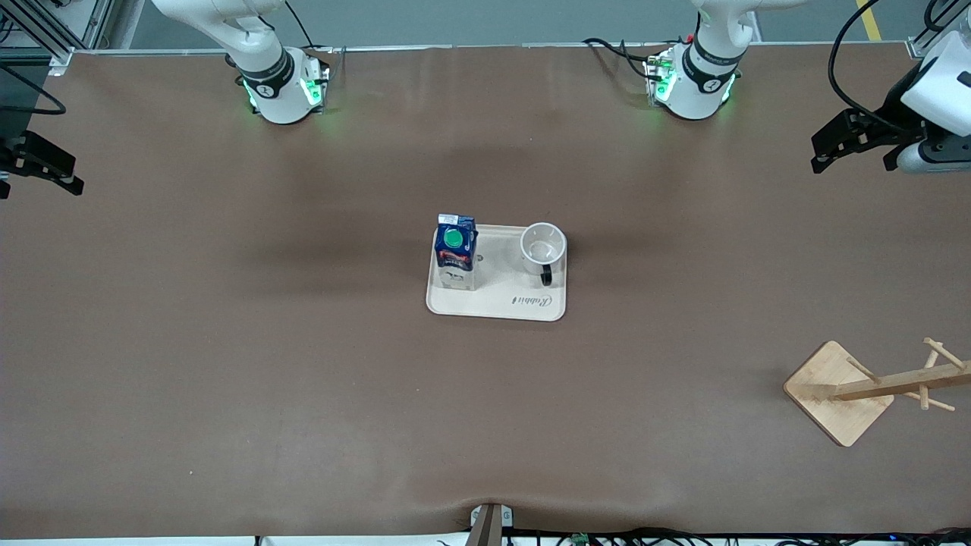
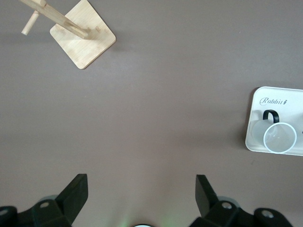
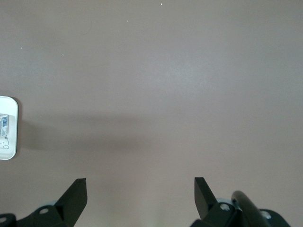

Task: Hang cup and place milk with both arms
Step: 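Reach the left gripper toward the white mug on the tray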

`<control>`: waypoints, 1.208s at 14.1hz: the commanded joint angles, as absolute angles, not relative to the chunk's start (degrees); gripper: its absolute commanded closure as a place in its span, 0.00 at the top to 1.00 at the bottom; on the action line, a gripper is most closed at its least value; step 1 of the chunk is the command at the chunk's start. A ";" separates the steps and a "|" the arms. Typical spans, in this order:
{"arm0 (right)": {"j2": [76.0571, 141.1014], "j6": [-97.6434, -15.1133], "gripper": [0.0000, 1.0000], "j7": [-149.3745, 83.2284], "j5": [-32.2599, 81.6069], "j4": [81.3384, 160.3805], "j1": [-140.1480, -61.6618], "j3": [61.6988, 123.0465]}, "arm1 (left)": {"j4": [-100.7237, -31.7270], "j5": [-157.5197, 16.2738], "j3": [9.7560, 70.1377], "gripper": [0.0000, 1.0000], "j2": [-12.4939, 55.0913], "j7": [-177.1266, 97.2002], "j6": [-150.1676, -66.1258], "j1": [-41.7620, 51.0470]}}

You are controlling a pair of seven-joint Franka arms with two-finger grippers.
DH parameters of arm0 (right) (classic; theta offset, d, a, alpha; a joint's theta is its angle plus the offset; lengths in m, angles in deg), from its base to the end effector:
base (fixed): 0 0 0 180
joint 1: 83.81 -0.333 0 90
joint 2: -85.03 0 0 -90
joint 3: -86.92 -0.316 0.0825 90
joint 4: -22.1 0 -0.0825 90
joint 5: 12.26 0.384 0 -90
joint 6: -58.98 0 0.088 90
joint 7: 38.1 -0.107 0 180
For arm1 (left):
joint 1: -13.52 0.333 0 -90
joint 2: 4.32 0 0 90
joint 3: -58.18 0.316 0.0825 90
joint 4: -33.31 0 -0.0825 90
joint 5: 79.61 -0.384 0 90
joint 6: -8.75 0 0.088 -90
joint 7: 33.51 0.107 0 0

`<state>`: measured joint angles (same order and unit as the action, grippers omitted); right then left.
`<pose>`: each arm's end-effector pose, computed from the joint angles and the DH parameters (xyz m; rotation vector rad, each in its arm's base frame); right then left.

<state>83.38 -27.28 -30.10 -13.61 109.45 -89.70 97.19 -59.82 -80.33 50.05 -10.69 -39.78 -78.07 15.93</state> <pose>0.5374 -0.0454 0.6559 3.1208 0.0961 0.0114 0.5112 -0.0544 0.6528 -3.1135 -0.0174 -0.0045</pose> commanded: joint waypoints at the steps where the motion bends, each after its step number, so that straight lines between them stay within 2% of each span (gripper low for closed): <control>1: 83.45 -26.63 1.00 -29.67 -12.44 109.20 -88.82 96.68 | -58.27 -80.06 49.92 1.00 -10.12 -39.84 -76.94 15.80; 5: 83.53 -26.63 1.00 -29.67 -11.82 109.20 -88.21 96.77 | -57.57 -79.53 49.84 1.00 -8.02 -40.45 -76.94 15.37; 9: 84.15 -26.63 1.00 -29.67 -11.91 109.02 -88.11 96.77 | -57.74 -79.96 45.72 1.00 -3.98 -46.86 -77.99 14.84; 11: 84.41 -26.71 1.00 -29.58 -11.82 109.02 -88.03 96.77 | -59.05 -80.84 42.38 1.00 -1.17 -49.15 -81.14 14.84; 17: 84.59 -26.80 1.00 -29.58 -11.91 108.94 -88.11 96.77 | -71.08 -81.54 34.46 1.00 1.47 -61.16 -97.13 13.00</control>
